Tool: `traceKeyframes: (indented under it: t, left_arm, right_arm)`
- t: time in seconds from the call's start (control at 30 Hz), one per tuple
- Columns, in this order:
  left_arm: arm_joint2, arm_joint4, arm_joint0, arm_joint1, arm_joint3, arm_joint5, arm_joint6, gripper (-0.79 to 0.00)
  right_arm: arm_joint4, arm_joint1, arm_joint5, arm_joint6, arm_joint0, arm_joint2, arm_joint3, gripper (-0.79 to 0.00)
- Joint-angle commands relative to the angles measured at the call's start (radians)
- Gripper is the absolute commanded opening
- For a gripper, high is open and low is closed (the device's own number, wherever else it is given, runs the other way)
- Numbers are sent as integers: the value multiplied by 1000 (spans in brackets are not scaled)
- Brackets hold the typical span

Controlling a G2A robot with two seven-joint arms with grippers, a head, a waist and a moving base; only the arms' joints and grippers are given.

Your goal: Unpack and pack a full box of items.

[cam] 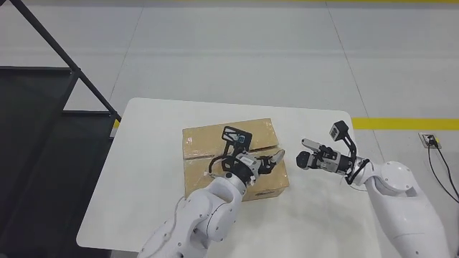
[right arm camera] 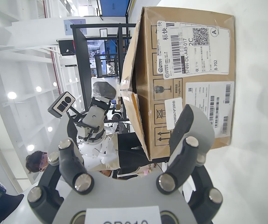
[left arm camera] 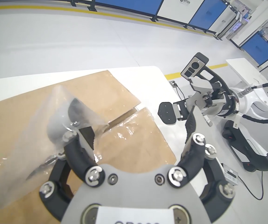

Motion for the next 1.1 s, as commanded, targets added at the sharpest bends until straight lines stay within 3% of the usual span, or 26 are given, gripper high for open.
traceKeyframes:
  t: [0.0, 0.23, 1.07]
  left_arm:
    - [11, 2, -11, -8, 24, 4, -2, 0]
    - [39, 7, -38, -35, 76, 16, 3, 0]
    - [54, 61, -66, -95, 111, 2, -29, 0]
  right_arm:
    - [4, 2, -3, 1, -5, 5, 2, 0]
    - [17, 8, -14, 4, -19, 13, 11, 0]
    - [60, 15, -37, 18, 13, -1, 85, 0]
